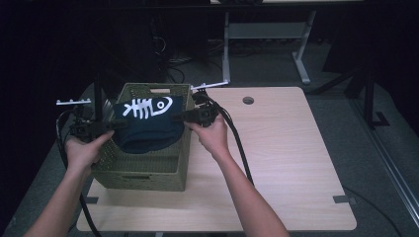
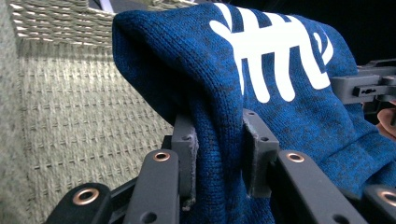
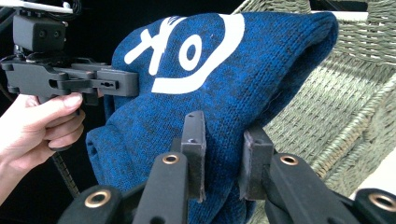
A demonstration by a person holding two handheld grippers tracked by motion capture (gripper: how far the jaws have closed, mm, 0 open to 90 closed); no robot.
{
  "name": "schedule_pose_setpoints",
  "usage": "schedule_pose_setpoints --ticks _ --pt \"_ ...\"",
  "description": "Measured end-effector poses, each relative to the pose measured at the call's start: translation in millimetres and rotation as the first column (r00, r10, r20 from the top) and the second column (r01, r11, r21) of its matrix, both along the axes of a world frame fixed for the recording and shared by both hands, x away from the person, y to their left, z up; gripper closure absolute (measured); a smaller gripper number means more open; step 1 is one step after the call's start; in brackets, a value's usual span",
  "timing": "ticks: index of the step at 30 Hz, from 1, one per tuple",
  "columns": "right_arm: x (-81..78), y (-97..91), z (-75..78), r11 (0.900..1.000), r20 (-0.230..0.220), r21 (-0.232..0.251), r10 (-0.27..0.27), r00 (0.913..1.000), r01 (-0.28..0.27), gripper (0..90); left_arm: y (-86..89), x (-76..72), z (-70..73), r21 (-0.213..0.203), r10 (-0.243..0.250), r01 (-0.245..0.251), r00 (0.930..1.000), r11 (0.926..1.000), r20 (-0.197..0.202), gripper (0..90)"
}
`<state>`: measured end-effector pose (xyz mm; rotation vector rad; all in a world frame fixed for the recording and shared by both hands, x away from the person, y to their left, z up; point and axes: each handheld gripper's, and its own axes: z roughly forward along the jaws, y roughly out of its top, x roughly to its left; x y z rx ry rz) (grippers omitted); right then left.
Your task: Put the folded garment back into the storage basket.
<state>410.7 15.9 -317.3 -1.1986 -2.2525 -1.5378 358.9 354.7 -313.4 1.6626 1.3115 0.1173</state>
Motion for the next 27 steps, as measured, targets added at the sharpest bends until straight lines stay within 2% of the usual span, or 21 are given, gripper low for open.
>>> schedule_pose_setpoints --ticks 9,19,27 --pt "1.3 12.2 -6.6 0.9997 0.005 -0.026 -0.002 1.0000 0.002 74.9 7.9 1.0 -10.1 0.013 0.017 -0.017 0.9997 0.9998 -0.017 68.7" --pt "3.2 24.9 -17.4 0.9974 0.008 -0.071 -0.010 0.9999 0.011 74.5 11.3 5.5 -27.8 0.060 0.032 -0.029 0.9978 0.9978 -0.058 68.2" --pt "5.3 30.5 -25.5 0.9956 0.000 -0.094 -0.010 1.0000 0.010 74.4 13.2 7.6 -36.2 0.070 0.040 -0.035 0.9962 0.9969 -0.077 68.1"
